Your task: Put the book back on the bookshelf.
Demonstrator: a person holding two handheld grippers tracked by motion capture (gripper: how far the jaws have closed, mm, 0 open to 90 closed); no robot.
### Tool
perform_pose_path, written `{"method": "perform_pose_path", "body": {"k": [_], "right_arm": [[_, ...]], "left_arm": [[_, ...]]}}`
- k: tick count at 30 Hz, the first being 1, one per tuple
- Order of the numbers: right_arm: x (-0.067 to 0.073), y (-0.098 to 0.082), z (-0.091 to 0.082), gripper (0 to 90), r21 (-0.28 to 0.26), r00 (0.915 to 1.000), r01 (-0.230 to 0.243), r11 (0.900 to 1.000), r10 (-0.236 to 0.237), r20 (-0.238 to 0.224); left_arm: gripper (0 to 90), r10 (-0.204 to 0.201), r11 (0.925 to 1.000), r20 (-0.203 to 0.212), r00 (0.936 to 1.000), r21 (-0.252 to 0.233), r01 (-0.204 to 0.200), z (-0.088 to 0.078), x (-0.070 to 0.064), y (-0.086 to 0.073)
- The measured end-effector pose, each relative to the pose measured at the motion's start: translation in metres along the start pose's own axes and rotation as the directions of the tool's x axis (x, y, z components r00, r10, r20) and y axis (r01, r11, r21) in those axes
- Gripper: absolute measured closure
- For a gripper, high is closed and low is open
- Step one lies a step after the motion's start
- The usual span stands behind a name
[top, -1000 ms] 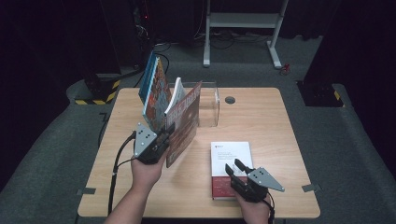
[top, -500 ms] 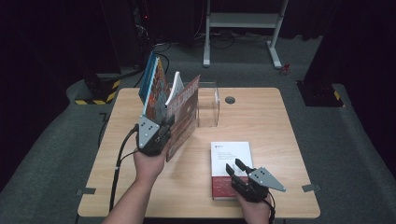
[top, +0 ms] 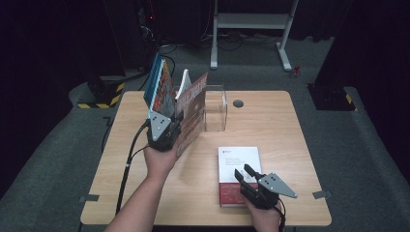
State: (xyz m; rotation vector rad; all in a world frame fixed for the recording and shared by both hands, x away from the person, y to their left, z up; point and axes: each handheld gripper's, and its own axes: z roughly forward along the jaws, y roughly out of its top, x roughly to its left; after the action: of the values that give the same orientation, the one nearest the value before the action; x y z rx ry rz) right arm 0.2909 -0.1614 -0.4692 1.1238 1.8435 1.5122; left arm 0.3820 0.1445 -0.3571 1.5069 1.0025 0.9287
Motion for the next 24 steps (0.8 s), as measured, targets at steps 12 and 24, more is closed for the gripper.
{"method": "perform_pose_path", "body": {"k": [12, 24], "right_arm": [[-0.001, 0.0, -0.001, 56.7, -0.007, 0.9999, -0.012, 1.0, 0.012, -0.008], [-0.003, -0.001, 0.001, 55.5, 0.014, 0.9999, 0.012, 1.0, -0.012, 0.004]], "left_arm": [[84.3, -0.008, 1.0, -0.043, 0.9991, 0.001, 0.008, 0.024, 0.001, 0.007], [84.3, 0.005, 1.0, -0.057, 0.9984, 0.004, -0.004, 0.048, -0.003, 0.014]]}}
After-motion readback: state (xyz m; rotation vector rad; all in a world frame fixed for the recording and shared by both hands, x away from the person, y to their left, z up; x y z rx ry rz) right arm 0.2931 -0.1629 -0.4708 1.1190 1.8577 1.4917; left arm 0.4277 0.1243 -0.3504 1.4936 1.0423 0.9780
